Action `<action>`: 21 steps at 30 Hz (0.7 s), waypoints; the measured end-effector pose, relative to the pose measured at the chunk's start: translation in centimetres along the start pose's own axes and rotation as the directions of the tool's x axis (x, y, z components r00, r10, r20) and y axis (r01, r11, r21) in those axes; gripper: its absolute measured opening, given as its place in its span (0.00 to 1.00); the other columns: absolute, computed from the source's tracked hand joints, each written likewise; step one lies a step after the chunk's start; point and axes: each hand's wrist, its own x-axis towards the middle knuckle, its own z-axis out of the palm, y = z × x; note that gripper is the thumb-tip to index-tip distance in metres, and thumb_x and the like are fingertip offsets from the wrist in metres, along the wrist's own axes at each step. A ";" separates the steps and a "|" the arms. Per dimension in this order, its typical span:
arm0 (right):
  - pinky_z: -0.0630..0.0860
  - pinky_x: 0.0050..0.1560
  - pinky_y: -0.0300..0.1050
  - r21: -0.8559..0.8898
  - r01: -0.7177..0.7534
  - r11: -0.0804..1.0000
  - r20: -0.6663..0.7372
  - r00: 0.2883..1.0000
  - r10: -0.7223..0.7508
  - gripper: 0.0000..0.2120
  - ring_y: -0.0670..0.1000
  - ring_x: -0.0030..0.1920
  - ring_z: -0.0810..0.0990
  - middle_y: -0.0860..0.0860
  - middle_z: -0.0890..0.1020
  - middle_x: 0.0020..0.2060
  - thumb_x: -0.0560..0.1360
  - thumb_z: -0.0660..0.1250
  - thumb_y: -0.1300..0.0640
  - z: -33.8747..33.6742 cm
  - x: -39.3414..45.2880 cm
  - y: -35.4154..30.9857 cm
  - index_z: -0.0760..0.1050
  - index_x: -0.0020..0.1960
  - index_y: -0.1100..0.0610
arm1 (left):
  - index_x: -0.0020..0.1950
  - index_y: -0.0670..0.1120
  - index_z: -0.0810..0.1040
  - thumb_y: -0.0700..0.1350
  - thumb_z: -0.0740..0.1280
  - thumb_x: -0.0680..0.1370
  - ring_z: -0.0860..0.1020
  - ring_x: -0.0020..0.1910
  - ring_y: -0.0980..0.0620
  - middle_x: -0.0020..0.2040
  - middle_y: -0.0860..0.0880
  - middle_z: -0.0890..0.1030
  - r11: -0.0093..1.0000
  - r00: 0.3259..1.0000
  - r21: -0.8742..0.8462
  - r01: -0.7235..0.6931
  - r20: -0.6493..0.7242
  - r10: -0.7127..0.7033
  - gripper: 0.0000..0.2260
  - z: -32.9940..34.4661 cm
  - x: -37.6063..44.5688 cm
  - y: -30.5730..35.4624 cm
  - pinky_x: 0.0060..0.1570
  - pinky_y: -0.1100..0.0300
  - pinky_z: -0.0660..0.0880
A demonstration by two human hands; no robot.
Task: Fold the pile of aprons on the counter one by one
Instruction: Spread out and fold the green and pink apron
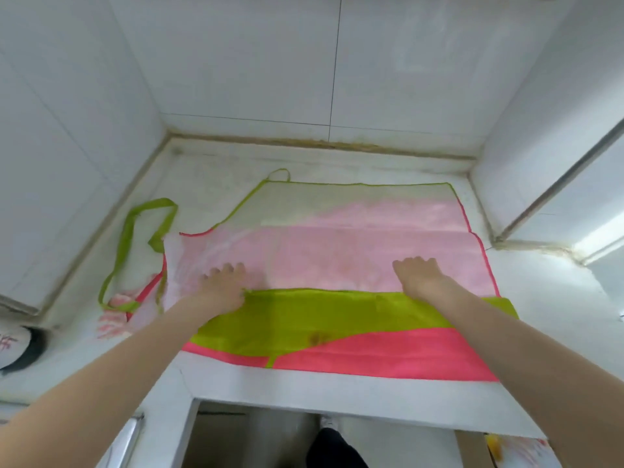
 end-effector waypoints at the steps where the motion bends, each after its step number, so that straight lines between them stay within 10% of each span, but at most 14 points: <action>1: 0.67 0.61 0.52 -0.017 0.031 0.999 0.005 1.000 -0.031 0.18 0.58 0.65 0.70 0.57 0.72 0.63 0.76 0.58 0.64 0.4 0.5 -0.6 0.66 0.66 0.58 | 0.72 0.47 0.60 0.45 0.61 0.77 0.65 0.68 0.44 0.69 0.46 0.65 0.989 0.993 0.103 -0.104 -0.053 0.110 0.24 0.1 -0.1 1.1 0.64 0.53 0.64; 5: 0.67 0.61 0.52 0.041 0.139 0.989 -0.011 0.990 -0.138 0.19 0.59 0.66 0.65 0.57 0.66 0.65 0.77 0.60 0.58 -0.2 2.5 -1.5 0.66 0.67 0.58 | 0.74 0.49 0.58 0.46 0.63 0.76 0.58 0.72 0.47 0.73 0.48 0.60 0.872 0.898 0.236 -0.430 0.009 0.440 0.27 0.0 1.4 5.6 0.68 0.53 0.60; 16: 0.63 0.67 0.49 0.339 0.175 0.924 -0.295 0.953 -0.073 0.22 0.59 0.70 0.63 0.60 0.60 0.72 0.77 0.55 0.68 -7.5 17.0 2.4 0.61 0.71 0.63 | 0.73 0.46 0.60 0.41 0.60 0.77 0.59 0.72 0.49 0.74 0.49 0.60 0.945 0.926 0.077 -0.318 -0.190 0.327 0.23 -6.3 14.2 11.1 0.65 0.55 0.60; 21: 0.62 0.68 0.53 0.256 0.072 0.964 -0.217 0.976 -0.015 0.33 0.57 0.72 0.60 0.56 0.61 0.70 0.73 0.64 0.62 -8.1 21.7 3.8 0.53 0.74 0.59 | 0.76 0.45 0.54 0.37 0.56 0.79 0.55 0.75 0.49 0.77 0.48 0.53 0.947 0.935 0.130 -0.294 -0.168 0.314 0.26 -7.7 19.5 11.7 0.68 0.55 0.58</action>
